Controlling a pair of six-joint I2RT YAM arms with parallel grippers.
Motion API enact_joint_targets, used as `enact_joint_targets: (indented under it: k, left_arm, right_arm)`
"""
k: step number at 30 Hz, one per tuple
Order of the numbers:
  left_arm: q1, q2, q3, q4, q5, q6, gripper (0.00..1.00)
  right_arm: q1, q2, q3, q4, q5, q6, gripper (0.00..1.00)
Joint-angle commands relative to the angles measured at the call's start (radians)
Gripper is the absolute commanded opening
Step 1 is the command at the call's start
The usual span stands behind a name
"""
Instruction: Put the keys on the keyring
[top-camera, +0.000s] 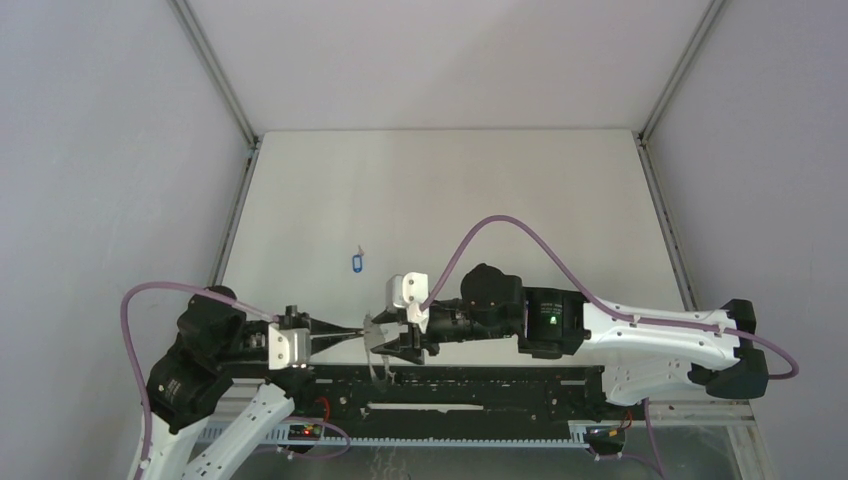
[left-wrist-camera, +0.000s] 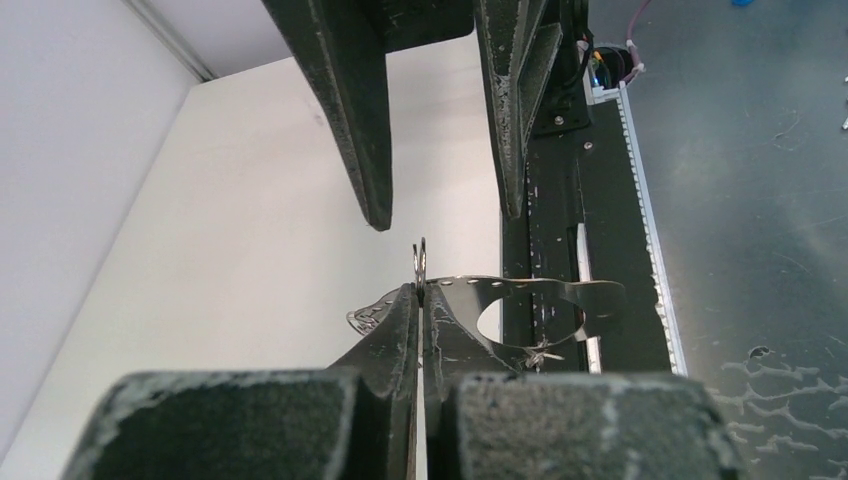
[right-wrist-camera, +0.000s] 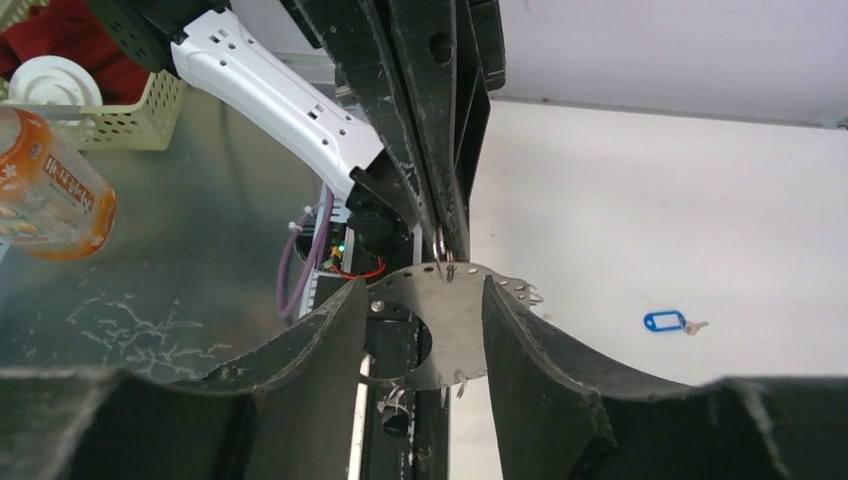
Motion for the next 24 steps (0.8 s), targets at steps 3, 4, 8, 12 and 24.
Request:
enact_joint_targets:
  k: [3, 4, 8, 12, 24]
  left_arm:
    - [0.005, 0.003, 0.011, -0.056, 0.018, 0.124, 0.0]
    - [0.003, 0.007, 0.015, -0.069, 0.02, 0.139, 0.0]
    - [0.003, 0.023, 0.024, -0.102, 0.025, 0.182, 0.0]
    - [0.003, 0.027, 0.028, -0.101, 0.027, 0.184, 0.0]
    - [0.003, 0.023, 0.043, -0.103, 0.029, 0.179, 0.0]
  right_arm:
    - [-0.004, 0.056, 0.119, -0.095, 0.029, -0.052, 0.56]
    - [-0.004, 0.061, 0.125, -0.1, 0.029, -0.06, 0.56]
    - [-0.003, 0.073, 0.142, -0.1, 0.019, -0.089, 0.53]
    - [-0.004, 0.109, 0.191, -0.154, -0.01, -0.111, 0.48]
    - [-0.011, 0.194, 0.288, -0.277, -0.077, -0.126, 0.37]
